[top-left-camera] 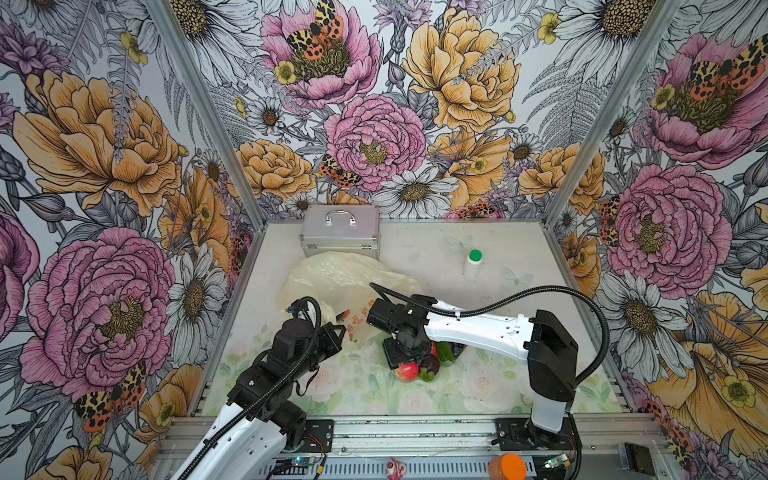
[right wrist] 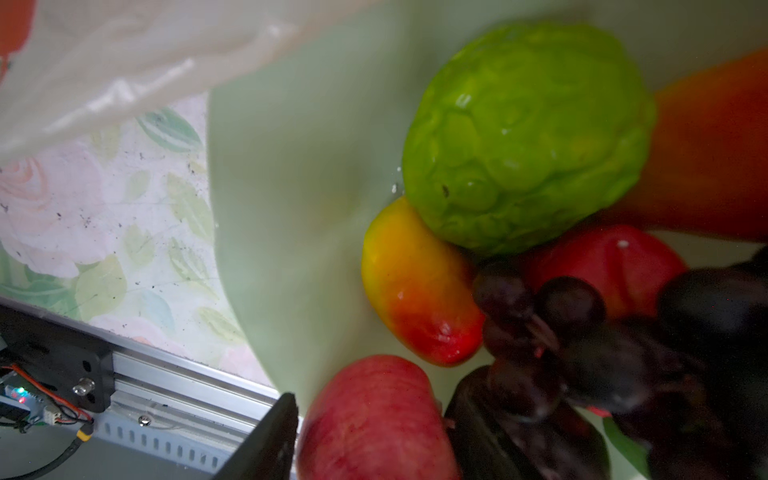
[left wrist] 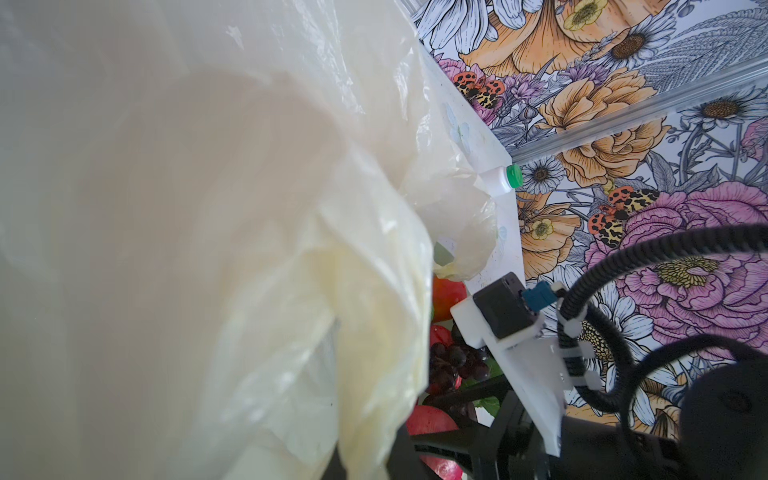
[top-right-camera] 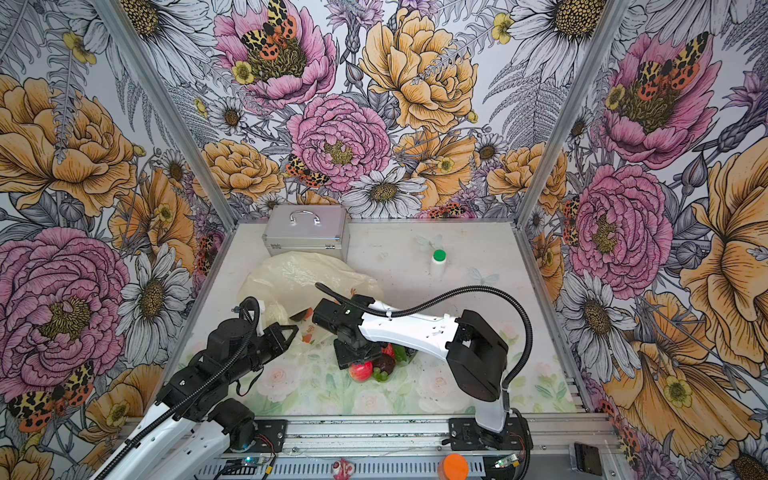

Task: Place the fruits into the plastic bag
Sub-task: 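Lower the right gripper onto the red apple and close on it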

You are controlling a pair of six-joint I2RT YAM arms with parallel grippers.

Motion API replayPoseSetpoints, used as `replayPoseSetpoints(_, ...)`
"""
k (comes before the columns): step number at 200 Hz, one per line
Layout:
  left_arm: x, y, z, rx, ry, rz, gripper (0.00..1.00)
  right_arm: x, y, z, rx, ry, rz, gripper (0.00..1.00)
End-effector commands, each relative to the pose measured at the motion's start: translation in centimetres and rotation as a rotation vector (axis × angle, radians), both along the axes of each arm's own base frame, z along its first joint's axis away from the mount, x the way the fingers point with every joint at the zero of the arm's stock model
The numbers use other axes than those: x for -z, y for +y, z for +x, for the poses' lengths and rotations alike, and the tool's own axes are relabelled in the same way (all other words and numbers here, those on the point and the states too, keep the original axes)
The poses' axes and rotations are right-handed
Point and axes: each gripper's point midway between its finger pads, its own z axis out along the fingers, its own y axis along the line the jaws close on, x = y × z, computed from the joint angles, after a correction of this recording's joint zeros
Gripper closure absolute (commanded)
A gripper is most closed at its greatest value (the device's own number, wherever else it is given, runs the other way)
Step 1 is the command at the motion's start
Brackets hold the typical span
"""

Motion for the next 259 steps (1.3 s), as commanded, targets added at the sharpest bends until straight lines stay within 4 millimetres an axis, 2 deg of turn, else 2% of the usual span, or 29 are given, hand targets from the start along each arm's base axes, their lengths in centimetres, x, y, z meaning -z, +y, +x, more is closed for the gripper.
replayPoseSetpoints(1,0.4,0.3,0.1,-0.010,0.002,0.009,1.00,0.4,0.4,-0.3,-0.006,0.007,0.007,0.31)
replayPoseSetpoints(40,0.4,0.3,0.1,-0.012,0.005,0.011,1.00,0.1,0.0,-0.6,-0.060,0.002,0.013,0.25)
replayPoseSetpoints(70,0.5,0.3,0.1,-0.008,0.007,0.010,1.00,0.1,-0.9,-0.8,-0.096,0.011,0.014,0.26)
replayPoseSetpoints(111,0.6,0.3,0.0,-0.007,0.007,0.010,1.00,0.5,-1.1,-0.7,-0.116,0.009,0.002,0.36)
replayPoseSetpoints(133,0.5,0.4,-0.1,-0.009,0.008,0.011,1.00,0.1,-0.8,-0.2,-0.111,-0.013,0.005,0.44)
replayPoseSetpoints(165,0.6,0.6,-0.1,-0.014,0.006,0.011,1.00,-1.0,-0.3,0.5,-0.109,-0.048,0.031,0.50)
replayPoseSetpoints(212,0.3,0.6,-0.1,-0.018,0.000,0.008,1.00,-4.0,-0.4,1.4,-0.070,-0.090,0.105,0.56)
replayPoseSetpoints(230,0.3,0.6,-0.1,-0.015,-0.001,0.009,1.00,-6.0,-0.5,1.8,-0.040,-0.106,0.162,0.56)
replayPoseSetpoints(259,0.3,0.5,-0.1,-0.010,0.002,0.008,1.00,-10.5,-0.6,2.8,0.005,-0.146,0.306,0.56)
